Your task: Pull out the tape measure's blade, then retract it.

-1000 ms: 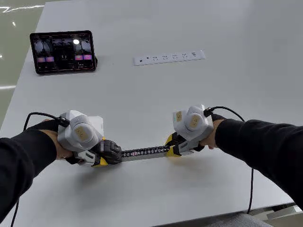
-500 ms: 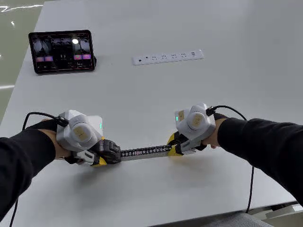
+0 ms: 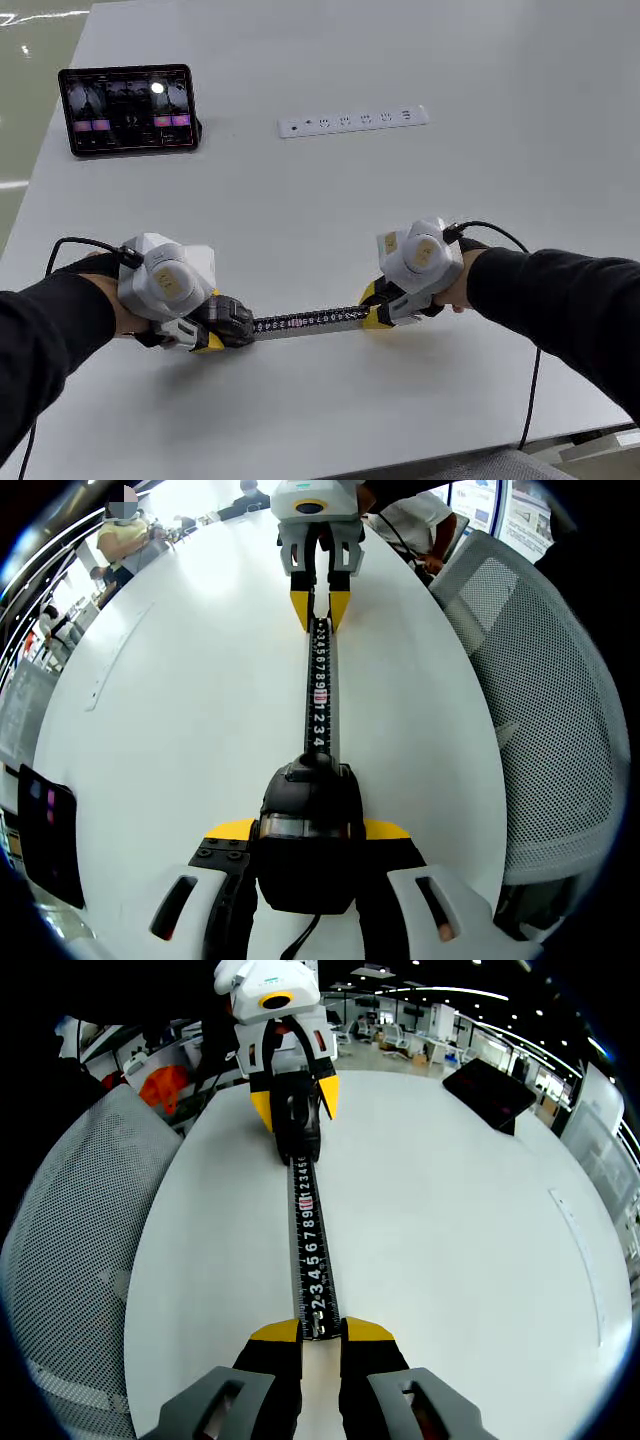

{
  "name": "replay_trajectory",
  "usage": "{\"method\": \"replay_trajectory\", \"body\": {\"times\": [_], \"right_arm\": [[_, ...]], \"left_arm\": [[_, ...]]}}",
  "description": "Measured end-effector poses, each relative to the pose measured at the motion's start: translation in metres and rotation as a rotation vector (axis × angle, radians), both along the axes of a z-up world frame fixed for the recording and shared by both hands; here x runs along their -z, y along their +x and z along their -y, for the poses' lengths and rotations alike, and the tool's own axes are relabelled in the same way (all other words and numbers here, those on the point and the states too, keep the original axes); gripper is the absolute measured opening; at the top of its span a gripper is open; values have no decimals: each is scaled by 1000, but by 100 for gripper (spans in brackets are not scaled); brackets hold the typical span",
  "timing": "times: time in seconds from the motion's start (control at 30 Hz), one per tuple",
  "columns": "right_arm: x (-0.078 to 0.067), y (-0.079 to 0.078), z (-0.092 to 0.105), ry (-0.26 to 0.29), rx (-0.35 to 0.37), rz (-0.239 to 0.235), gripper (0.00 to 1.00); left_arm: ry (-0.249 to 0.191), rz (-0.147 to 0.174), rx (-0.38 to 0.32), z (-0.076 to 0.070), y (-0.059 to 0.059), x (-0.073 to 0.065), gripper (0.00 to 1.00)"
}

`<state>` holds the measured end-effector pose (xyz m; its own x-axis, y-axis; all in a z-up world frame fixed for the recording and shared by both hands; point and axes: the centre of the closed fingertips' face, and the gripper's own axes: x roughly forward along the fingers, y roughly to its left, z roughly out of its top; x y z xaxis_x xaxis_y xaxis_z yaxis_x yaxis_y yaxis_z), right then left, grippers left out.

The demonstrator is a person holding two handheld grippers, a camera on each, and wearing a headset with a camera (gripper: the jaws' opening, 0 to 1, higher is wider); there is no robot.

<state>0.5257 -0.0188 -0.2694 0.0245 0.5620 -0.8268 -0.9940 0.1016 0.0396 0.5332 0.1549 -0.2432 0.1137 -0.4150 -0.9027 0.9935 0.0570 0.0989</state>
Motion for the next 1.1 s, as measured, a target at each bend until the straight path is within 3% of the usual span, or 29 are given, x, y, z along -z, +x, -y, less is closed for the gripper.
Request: {"method": "replay_trajectory", "body": {"times": [1.1], "right_arm": [[0,-1,22,-8,27,-5,9]], "left_arm": [[2,1,4,-1,2,3,33]]}}
